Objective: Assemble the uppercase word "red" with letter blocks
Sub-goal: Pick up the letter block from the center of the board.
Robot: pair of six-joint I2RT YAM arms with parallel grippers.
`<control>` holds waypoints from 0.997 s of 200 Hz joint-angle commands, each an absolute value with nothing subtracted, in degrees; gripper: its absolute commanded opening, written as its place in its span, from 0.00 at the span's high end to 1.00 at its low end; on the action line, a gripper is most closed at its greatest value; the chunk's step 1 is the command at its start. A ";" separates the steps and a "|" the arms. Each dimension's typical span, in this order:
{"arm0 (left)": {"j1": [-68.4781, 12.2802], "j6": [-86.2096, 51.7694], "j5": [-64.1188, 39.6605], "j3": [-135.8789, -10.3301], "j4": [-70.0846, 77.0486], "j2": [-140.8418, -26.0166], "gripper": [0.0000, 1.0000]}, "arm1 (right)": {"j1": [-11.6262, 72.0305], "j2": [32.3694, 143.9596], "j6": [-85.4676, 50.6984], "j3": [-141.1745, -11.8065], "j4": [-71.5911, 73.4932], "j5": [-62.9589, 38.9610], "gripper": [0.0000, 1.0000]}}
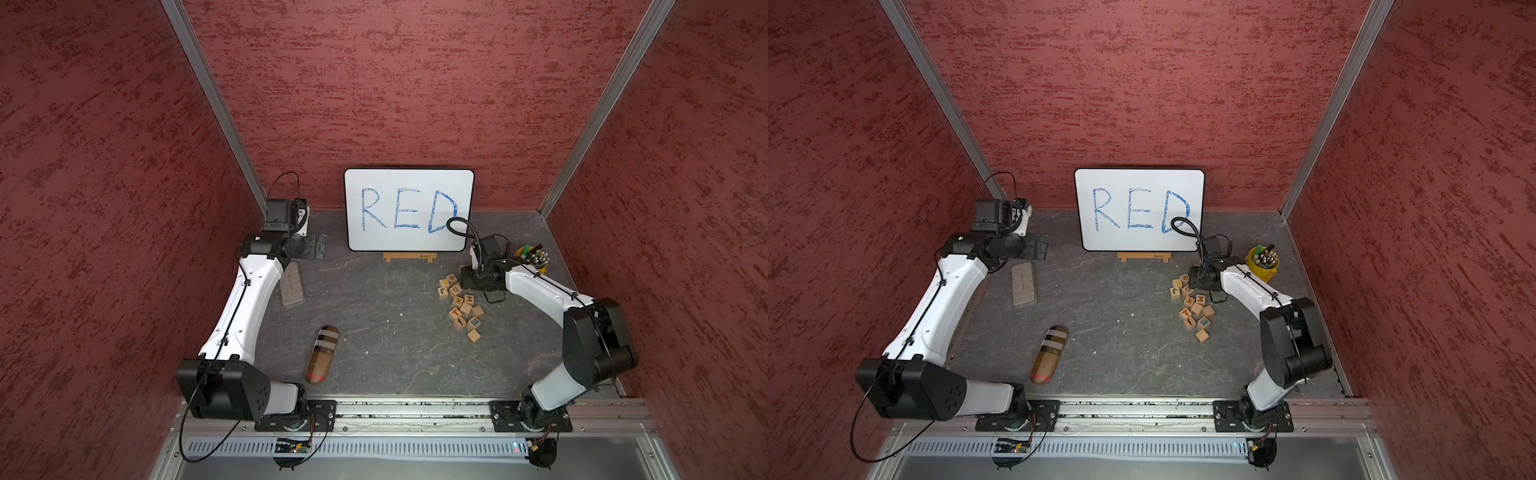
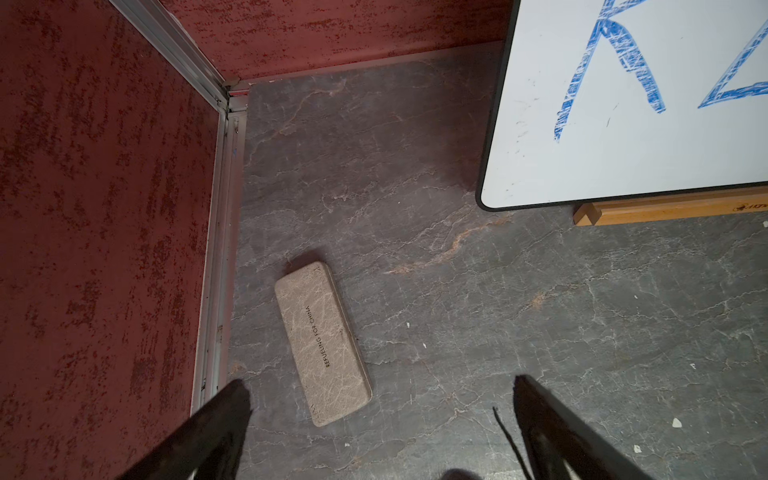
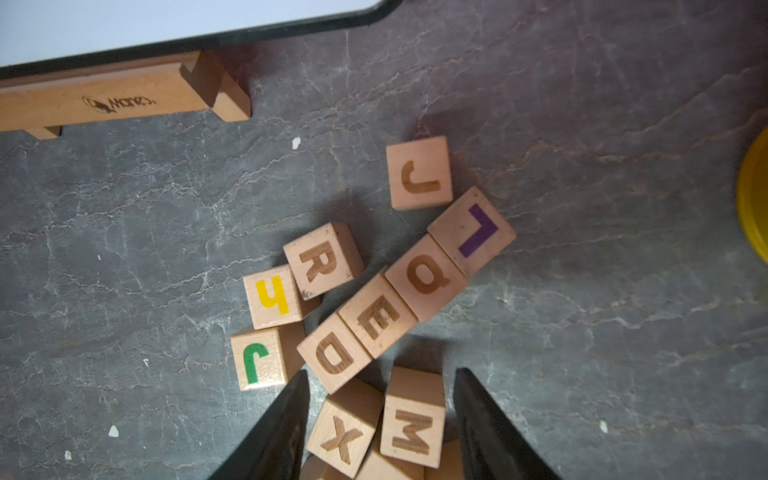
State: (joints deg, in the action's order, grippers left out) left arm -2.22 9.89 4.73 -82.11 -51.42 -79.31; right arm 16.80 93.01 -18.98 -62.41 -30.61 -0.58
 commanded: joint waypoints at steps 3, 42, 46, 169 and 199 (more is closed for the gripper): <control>-2.37 9.49 5.28 -83.81 -50.09 -79.77 0.00 | 17.05 94.40 -18.71 -64.96 -28.92 1.49 0.43; -2.33 9.66 5.41 -84.46 -50.27 -80.74 0.01 | 17.05 96.61 -18.89 -66.49 -28.87 2.39 0.43; -2.37 9.67 5.36 -84.57 -50.21 -80.75 0.01 | 17.01 96.68 -18.98 -66.60 -28.83 2.38 0.43; -3.49 10.67 4.37 -85.01 -50.44 -80.34 0.00 | 17.05 96.16 -17.15 -70.19 -31.14 1.68 0.49; -4.73 11.42 5.16 -83.84 -50.27 -78.81 0.00 | 17.07 99.19 -16.49 -73.58 -32.98 -2.28 0.65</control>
State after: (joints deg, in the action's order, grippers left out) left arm -3.66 10.24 4.86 -84.12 -51.37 -80.51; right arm 16.80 97.21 -16.78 -70.15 -31.35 0.86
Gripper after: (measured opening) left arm 0.995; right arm 0.379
